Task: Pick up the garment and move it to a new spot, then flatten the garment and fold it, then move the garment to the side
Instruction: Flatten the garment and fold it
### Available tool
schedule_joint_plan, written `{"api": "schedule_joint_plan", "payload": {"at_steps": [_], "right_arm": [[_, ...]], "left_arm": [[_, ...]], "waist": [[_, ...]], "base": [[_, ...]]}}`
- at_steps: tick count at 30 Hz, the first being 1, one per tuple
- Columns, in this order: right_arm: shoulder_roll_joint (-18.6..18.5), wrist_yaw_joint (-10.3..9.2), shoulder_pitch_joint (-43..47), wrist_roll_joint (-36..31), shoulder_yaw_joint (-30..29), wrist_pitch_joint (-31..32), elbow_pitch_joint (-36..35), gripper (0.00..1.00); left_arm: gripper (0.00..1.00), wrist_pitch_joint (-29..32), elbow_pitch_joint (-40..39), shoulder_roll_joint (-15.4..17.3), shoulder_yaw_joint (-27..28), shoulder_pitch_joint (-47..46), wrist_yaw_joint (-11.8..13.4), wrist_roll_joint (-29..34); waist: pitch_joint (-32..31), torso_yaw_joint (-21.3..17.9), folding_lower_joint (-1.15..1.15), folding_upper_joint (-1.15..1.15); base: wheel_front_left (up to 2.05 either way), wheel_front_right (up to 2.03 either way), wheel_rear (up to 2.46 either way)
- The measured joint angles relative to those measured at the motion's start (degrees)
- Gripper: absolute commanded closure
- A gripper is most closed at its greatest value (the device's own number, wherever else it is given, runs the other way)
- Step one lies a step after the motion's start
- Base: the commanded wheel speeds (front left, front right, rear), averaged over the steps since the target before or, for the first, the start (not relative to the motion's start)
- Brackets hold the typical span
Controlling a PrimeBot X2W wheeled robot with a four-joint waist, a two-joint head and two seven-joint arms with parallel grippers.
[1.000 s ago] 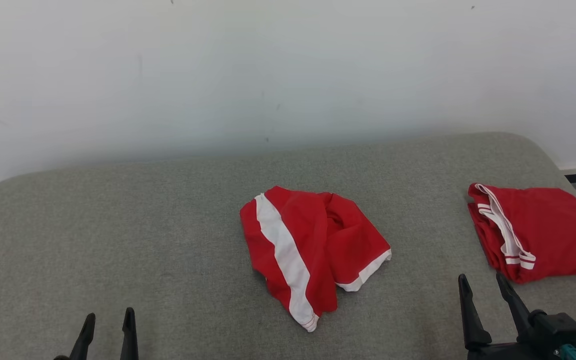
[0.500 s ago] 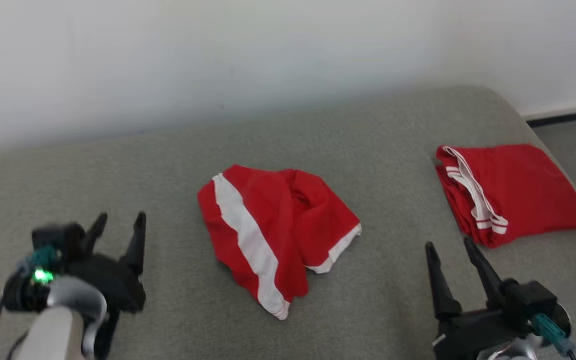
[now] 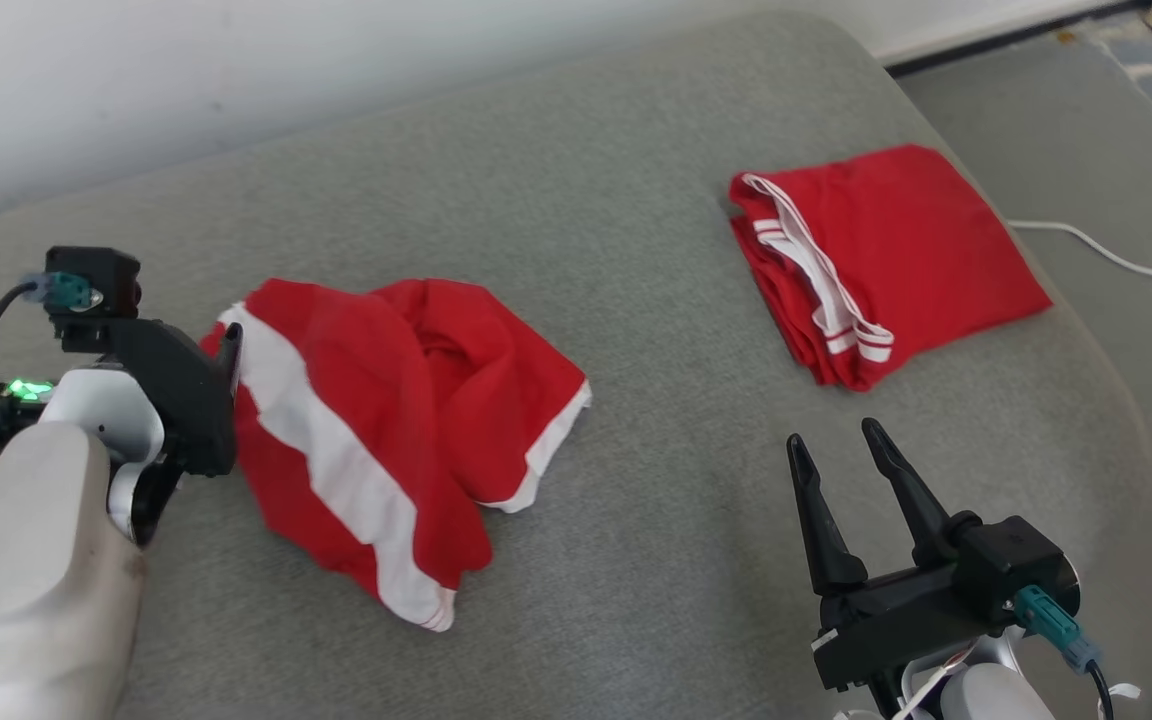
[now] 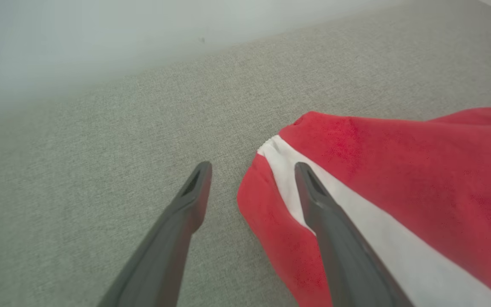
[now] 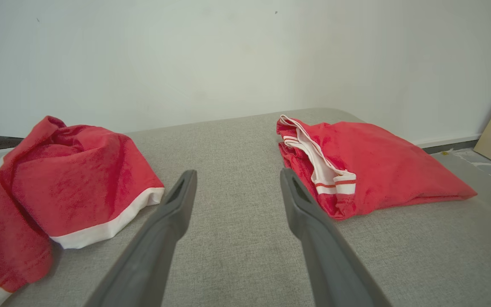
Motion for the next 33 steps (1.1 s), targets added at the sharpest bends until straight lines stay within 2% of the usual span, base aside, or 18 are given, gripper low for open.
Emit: {"api": "schedule_joint_plan", "payload": {"at_steps": [6, 11, 12, 13, 14, 16, 19, 26, 28, 30, 33], "right_arm": [[0.18, 0.0, -0.38, 0.02, 0.36, -0.75, 0.91, 0.0], [0.3, 0.0, -0.58, 0.04, 0.89, -1.01, 1.11, 0.0], [0.27, 0.0, -0.6, 0.04, 0.88, -1.04, 1.11, 0.0], [0.24, 0.0, -0.6, 0.04, 0.82, -1.05, 1.13, 0.0], [0.21, 0.0, -0.6, 0.04, 0.78, -1.05, 1.12, 0.0], [0.1, -0.01, -0.6, 0.02, 0.25, -1.07, 1.1, 0.0], [-0.03, -0.01, -0.55, -0.08, -0.45, -1.05, 0.94, 0.0], [0.01, 0.0, -0.54, -0.1, -0.36, -0.9, 0.9, 0.0], [0.03, 0.0, -0.54, -0.1, -0.31, -0.89, 0.98, 0.0], [0.09, 0.0, -0.53, -0.1, -0.1, -0.68, 1.21, 0.0], [0.11, -0.01, -0.37, -0.08, 0.16, -0.47, 1.62, 0.0]], "left_arm": [[0.0, 4.49, 3.91, 2.26, -2.16, -2.6, 0.91, 2.56], [0.0, 4.35, 5.77, 3.48, -2.87, -3.46, 3.9, 4.16], [0.07, 4.67, 6.32, 3.45, -2.86, -3.57, 4.26, 4.16], [0.78, 5.02, 6.81, 3.49, -2.82, -3.83, 4.05, 4.04], [1.0, 5.55, 7.46, 3.35, -2.68, -4.35, 3.88, 3.64], [1.0, 6.02, 7.73, 2.12, -2.52, -4.92, 3.87, 2.86], [1.0, 3.66, 7.02, -0.29, -2.59, -5.06, 3.36, 1.96], [1.0, -6.68, -0.19, -9.61, -4.5, -10.03, 0.38, -1.52], [1.0, -7.97, -1.3, -10.45, -5.11, -10.78, 0.11, -1.93], [1.0, -10.58, -3.5, -11.99, -6.19, -11.63, -0.45, -4.53], [1.0, -13.67, -7.61, -12.52, -9.09, -12.59, -0.81, -9.29]], "waist": [[3.25, -4.07, -0.01, 0.0], [4.79, -6.59, -0.01, -0.01], [5.03, -6.9, -0.02, -0.01], [5.27, -7.12, -0.03, -0.02], [5.48, -7.26, -0.03, -0.02], [5.68, -7.17, -0.02, -0.02], [5.58, -6.46, -0.02, -0.02], [4.04, -3.84, -0.02, -0.01], [3.66, -3.56, -0.02, -0.02], [2.83, -3.07, -0.02, -0.01], [1.45, -2.43, -0.02, -0.02]], "base": [[0.0, 0.0, 0.0], [0.0, 0.0, 0.0], [0.0, 0.0, 0.0], [0.0, 0.0, 0.0], [0.0, 0.0, 0.0], [0.0, 0.0, 0.0], [0.0, 0.0, 0.0], [0.0, 0.0, 0.0], [0.0, 0.0, 0.0], [0.0, 0.0, 0.0], [0.0, 0.0, 0.0]]}}
